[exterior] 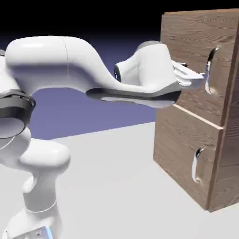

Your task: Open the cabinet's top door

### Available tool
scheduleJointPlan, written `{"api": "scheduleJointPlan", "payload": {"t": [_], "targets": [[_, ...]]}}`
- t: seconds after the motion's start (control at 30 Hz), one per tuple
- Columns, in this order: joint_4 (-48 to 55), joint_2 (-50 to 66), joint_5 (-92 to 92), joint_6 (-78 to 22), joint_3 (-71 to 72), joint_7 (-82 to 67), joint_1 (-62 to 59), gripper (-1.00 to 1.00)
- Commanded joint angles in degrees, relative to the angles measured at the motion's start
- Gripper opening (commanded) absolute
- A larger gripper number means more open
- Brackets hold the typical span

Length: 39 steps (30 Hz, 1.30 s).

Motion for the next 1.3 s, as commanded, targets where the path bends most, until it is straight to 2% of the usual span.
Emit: {"api": "scheduleJointPlan", "payload": {"t": [0.0, 0.23, 0.27, 0.8, 1.27], "targets": [[0.3, -0.1, -1.2, 0.0, -0.4, -0.3, 0.4, 0.0], [8.5, 3.9, -2.3, -0.5, -10.1, 0.8, 12.8, 0.0], [8.5, 3.9, -2.3, -0.5, -10.1, 0.8, 12.8, -1.0], [-2.0, 11.7, -2.3, -4.4, 15.3, 15.5, -18.3, -1.0], [-7.8, 12.1, -0.6, -4.5, 41.2, 25.1, -47.4, -1.0]]}}
